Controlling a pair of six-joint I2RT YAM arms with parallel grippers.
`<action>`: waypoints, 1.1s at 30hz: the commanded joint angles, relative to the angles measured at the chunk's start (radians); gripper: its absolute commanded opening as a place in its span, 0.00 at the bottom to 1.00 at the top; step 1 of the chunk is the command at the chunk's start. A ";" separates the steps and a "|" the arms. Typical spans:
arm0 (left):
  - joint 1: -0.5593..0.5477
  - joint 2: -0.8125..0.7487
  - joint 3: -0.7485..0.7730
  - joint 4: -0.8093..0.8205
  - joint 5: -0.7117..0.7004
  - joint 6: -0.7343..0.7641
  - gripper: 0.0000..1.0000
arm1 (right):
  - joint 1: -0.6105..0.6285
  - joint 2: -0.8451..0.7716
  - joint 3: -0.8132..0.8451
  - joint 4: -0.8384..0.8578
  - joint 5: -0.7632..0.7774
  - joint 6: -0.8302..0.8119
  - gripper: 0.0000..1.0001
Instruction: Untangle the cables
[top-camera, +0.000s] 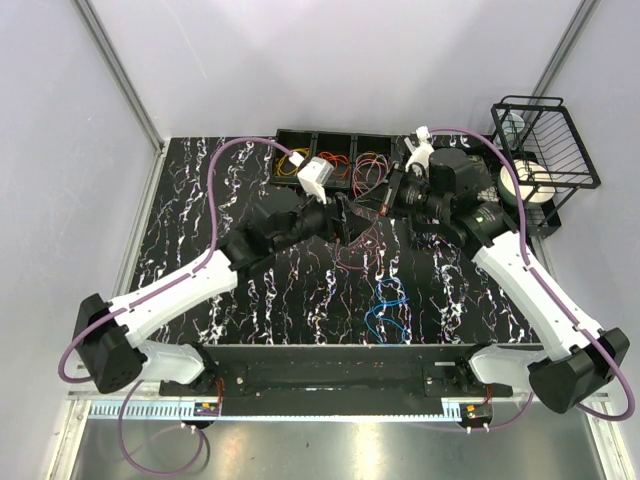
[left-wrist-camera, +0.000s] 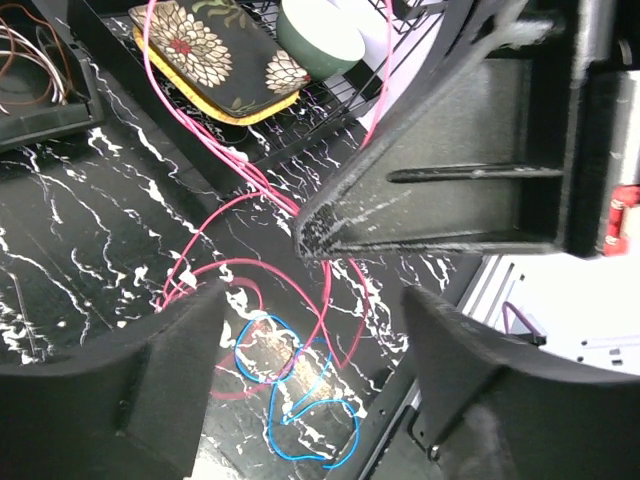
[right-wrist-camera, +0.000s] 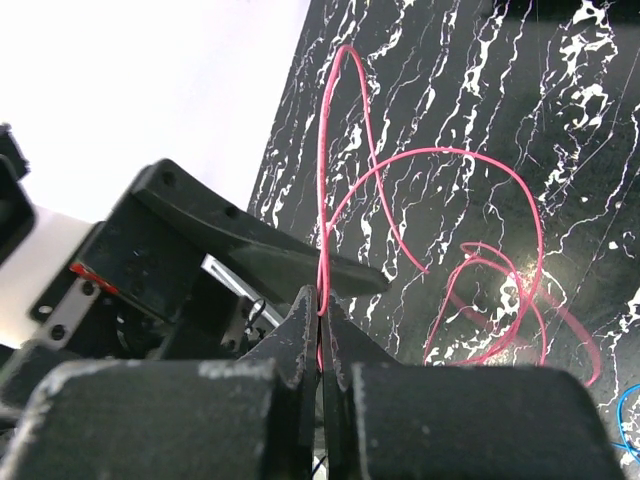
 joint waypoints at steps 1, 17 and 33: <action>-0.023 0.024 0.057 0.082 -0.049 -0.003 0.65 | 0.006 -0.044 0.004 0.012 -0.032 0.006 0.00; -0.052 0.029 0.055 0.115 -0.176 -0.004 0.15 | 0.006 -0.072 -0.014 0.023 -0.058 0.036 0.00; -0.050 -0.021 0.062 -0.016 -0.311 0.054 0.00 | 0.006 -0.122 -0.007 -0.054 0.089 -0.010 0.71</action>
